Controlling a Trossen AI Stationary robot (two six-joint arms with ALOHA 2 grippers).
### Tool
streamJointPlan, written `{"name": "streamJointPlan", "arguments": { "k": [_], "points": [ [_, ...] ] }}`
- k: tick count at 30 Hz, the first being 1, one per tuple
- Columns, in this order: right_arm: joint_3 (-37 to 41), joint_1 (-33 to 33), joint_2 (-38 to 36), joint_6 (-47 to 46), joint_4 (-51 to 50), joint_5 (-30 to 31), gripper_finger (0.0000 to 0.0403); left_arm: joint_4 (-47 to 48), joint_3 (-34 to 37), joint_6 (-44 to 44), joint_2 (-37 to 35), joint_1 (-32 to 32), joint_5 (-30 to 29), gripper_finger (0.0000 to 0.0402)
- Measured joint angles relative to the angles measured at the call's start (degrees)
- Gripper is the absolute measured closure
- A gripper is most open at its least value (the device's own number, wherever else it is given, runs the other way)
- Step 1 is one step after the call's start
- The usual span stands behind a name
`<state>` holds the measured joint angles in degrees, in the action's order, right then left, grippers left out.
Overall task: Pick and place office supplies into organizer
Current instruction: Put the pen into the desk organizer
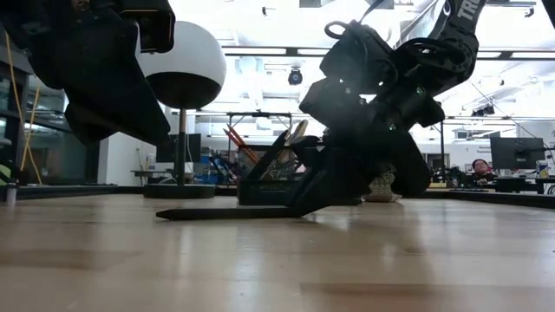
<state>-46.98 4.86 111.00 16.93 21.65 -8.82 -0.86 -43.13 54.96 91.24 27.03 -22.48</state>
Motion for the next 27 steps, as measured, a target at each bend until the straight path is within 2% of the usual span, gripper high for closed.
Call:
{"name": "streamJointPlan", "arguments": {
  "k": [4, 11, 17, 27],
  "points": [
    [-0.03, 0.0, -0.07, 0.02, -0.88, -0.06, 0.0379, 0.0, 0.0, 0.0, 0.0, 0.0, 0.0, 0.0355],
    [-0.07, -0.07, 2.16, -0.5, -1.09, -0.69, 0.0337, -0.02, 0.0, 0.02, 0.0, 0.0, 0.0, 0.0355],
    [-0.22, 0.55, 4.86, -3.03, 0.27, -1.85, 0.0378, -0.04, 0.0, 0.9, 0.0, 0.0, 0.25, 0.0355],
    [0.02, 0.81, 3.27, -5.57, 0.47, -0.6, 0.0378, -0.04, 0.0, 0.95, 0.0, -0.01, 1.3, 0.0355]
  ]
}}
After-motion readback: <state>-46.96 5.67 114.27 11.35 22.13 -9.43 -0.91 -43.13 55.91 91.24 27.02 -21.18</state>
